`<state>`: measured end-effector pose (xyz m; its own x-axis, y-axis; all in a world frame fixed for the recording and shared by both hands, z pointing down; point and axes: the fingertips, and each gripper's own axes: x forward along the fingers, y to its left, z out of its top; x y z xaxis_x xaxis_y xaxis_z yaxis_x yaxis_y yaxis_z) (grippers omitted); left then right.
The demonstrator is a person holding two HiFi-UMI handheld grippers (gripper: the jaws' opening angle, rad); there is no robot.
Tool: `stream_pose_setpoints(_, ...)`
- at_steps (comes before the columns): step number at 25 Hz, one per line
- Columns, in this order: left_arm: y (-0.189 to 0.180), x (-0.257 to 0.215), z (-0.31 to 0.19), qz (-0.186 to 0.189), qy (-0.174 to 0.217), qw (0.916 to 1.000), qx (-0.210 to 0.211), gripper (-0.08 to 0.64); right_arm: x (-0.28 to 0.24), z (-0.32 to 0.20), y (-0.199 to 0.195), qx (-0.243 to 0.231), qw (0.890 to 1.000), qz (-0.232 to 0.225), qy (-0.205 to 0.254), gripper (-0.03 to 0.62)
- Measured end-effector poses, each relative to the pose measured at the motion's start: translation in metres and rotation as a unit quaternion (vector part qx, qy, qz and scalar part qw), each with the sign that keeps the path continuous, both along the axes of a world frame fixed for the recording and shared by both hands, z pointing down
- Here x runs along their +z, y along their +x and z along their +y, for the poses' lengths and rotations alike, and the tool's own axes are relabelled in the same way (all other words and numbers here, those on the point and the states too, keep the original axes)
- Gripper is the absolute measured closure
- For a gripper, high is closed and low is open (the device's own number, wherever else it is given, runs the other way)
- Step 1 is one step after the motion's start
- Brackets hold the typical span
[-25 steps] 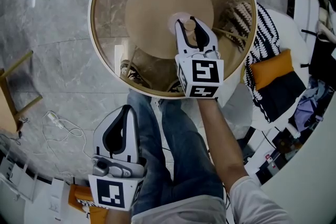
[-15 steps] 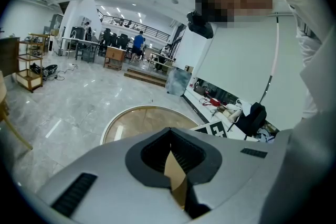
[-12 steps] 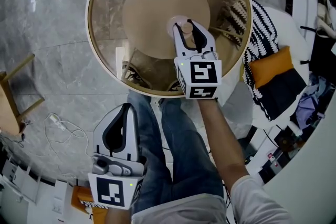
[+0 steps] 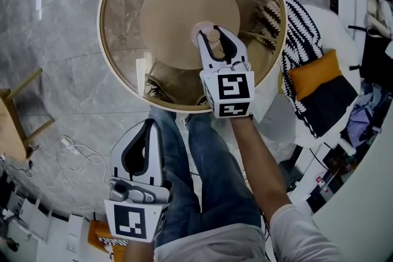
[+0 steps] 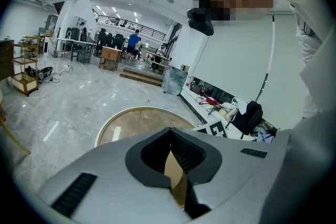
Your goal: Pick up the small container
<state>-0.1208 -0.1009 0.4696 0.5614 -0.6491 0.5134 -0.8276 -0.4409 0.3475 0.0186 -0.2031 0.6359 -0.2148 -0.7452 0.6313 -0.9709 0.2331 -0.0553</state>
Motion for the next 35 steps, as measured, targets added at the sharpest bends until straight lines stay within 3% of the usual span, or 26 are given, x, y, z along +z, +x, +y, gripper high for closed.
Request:
stream_pose_setpoints(5, 0.008, -0.013, -0.005, 0.009, 0.013, 0.9999, 0.006, 0.545, -0.009, 0.007, 0.003, 0.000, 1.000, 0.002, -0.003, 0.448)
stream_pose_setpoints(11, 0.005, -0.015, -0.006, -0.018, 0.004, 0.9997, 0.018, 0.545, -0.015, 0.011, 0.005, 0.002, 1.000, -0.002, -0.006, 0.448)
stream_pose_setpoints(15, 0.009, -0.024, -0.012, 0.002, 0.015, 0.9998, 0.011, 0.545, -0.019, 0.013, 0.007, -0.001, 1.000, 0.000, -0.007, 0.448)
stream_pose_setpoints(20, 0.012, -0.023, -0.007, -0.017, 0.008, 0.9995, 0.024, 0.545, -0.025, 0.014, 0.011, 0.001, 1.000, -0.003, -0.006, 0.448)
stream_pose_setpoints(35, 0.021, -0.043, -0.010, -0.017, 0.020, 0.9991, 0.032, 0.545, -0.044, 0.022, 0.011, -0.007, 1.000, -0.006, -0.007, 0.448)
